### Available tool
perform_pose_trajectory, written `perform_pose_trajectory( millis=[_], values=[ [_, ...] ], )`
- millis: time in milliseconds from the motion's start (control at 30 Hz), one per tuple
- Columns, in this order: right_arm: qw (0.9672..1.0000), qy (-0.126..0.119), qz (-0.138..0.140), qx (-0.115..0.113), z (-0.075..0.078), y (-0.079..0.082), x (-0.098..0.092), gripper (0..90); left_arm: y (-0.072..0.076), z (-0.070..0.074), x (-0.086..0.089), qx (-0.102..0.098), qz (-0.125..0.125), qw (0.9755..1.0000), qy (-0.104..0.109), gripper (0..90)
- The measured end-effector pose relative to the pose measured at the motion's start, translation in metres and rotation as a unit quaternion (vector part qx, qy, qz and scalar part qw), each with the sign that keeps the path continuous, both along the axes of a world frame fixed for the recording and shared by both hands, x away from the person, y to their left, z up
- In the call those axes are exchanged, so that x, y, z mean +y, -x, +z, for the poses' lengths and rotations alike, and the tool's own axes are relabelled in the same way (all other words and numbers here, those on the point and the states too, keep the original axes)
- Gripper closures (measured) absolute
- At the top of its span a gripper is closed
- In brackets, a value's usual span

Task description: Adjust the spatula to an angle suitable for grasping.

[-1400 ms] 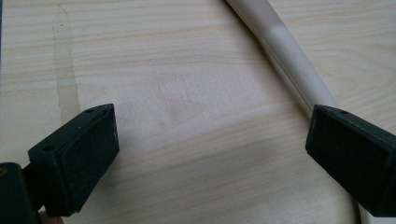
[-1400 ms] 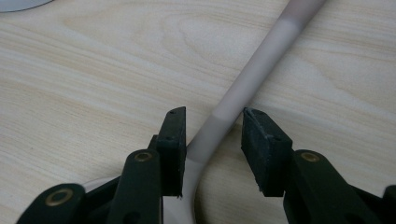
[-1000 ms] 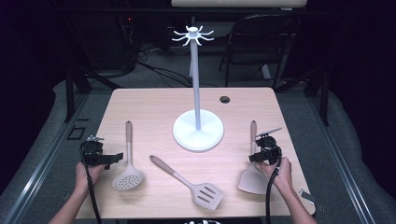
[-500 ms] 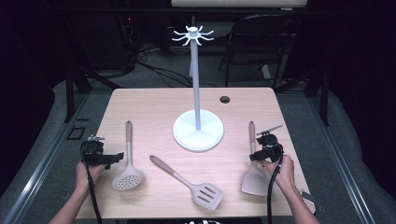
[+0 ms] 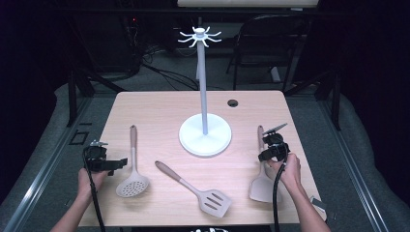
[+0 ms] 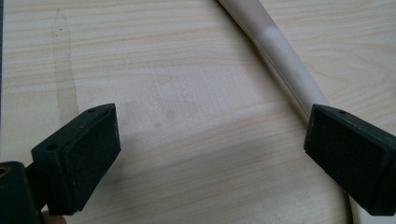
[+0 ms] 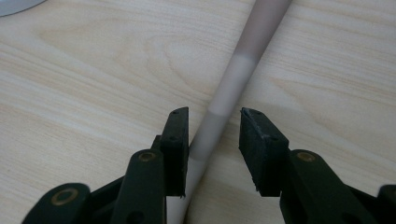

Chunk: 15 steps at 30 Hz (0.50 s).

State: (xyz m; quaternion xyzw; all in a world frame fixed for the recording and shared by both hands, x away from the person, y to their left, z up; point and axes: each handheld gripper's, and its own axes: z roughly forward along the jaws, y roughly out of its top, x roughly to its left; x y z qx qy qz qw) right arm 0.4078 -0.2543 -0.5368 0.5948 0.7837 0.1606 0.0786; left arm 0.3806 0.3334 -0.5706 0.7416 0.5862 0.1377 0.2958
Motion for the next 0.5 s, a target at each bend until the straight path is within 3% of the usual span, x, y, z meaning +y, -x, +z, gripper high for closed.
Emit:
perform_pose_trajectory(
  millis=[500],
  values=[
    [0.9998, 0.013, 0.009, 0.010, 0.0023, -0.0039, 0.0008, 69.9, 0.0006, 0.0004, -0.0010, 0.003, -0.001, 1.0000, -0.003, 3.7]
  ],
)
